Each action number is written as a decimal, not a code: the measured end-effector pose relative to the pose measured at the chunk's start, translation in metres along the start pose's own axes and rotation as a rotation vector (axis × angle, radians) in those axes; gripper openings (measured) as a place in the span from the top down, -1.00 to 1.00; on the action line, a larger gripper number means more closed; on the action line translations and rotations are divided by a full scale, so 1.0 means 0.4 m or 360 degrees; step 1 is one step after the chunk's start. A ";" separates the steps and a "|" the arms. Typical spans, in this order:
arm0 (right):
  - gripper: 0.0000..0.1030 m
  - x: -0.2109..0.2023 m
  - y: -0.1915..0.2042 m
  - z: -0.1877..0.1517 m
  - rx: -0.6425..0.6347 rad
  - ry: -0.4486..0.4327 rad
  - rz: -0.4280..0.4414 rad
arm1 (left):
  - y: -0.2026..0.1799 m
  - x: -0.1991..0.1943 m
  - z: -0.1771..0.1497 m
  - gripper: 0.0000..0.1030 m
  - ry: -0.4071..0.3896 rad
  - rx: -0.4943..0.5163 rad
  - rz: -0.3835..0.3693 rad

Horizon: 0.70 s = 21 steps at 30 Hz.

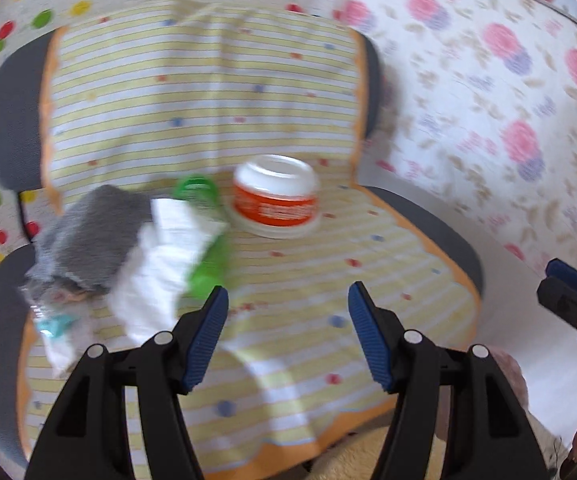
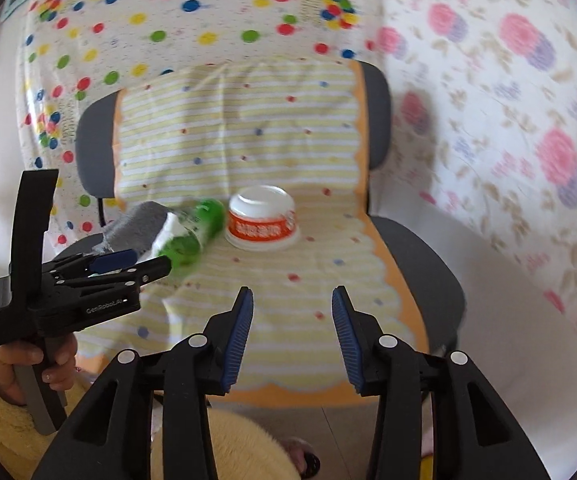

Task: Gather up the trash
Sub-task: 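Move both open tools back over the chair, then grasp the white tissue with the left tool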

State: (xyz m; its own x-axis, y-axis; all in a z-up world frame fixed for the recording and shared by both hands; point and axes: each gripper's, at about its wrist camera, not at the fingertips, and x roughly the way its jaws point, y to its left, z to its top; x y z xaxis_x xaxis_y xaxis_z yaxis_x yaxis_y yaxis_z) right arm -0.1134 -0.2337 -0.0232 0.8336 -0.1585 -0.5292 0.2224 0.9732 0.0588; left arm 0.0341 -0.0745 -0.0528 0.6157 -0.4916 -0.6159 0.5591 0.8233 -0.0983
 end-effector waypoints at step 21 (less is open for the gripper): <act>0.05 0.438 0.076 0.214 -0.0067 0.0072 0.0185 | 0.327 0.097 0.100 -0.24 0.0015 -0.0155 0.0498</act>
State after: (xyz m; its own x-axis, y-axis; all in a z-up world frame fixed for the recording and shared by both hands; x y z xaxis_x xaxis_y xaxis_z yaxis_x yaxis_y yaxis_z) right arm 0.0826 -0.2462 -0.0415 0.8287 -0.0377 -0.5585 0.1037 0.9908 0.0870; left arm 0.1531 0.0028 -0.0584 0.7437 -0.2082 -0.6353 0.2877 0.9574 0.0231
